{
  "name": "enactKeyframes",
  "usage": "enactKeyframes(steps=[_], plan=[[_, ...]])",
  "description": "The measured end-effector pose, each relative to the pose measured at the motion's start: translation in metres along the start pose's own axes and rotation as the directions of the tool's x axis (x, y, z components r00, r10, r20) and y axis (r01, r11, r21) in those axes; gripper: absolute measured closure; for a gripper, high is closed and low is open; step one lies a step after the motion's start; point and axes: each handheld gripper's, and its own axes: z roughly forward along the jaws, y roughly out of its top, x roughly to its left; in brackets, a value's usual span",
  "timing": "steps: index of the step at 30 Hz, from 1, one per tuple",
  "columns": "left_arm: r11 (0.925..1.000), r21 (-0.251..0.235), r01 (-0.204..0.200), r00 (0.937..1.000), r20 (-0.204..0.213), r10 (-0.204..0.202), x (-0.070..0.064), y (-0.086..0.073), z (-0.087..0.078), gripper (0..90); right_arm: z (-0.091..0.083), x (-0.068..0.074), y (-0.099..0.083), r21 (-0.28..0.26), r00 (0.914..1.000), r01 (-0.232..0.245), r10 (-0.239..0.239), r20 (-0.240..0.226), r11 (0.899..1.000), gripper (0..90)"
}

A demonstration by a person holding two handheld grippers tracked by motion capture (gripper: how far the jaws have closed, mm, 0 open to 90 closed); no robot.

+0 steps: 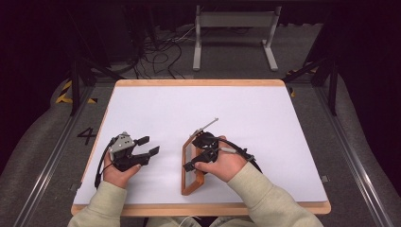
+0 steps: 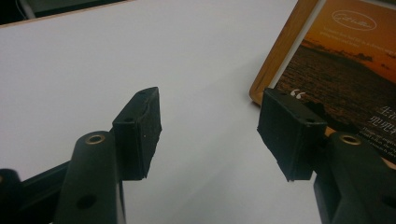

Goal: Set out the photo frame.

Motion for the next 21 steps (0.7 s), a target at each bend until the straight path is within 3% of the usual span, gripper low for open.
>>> enactKeyframes(steps=[9,17,21], plan=[[0.9999,-0.01,0.003,0.9999,0.016,-0.003,0.0,0.0,0.0,42.1,-0.001,0.002,0.0,0.017,0.9992,-0.036,0.035,0.017,0.999,44.4],[0.9999,-0.014,0.002,0.9999,0.016,-0.001,-0.001,0.001,-0.001,43.6,-0.014,0.0,0.003,0.032,0.9993,-0.017,0.016,0.033,0.999,66.1],[0.9999,-0.017,0.003,0.9998,0.017,-0.002,-0.001,0.0,-0.001,44.0,-0.017,-0.002,0.004,0.045,0.9997,-0.009,0.008,0.024,0.999,71.0]])
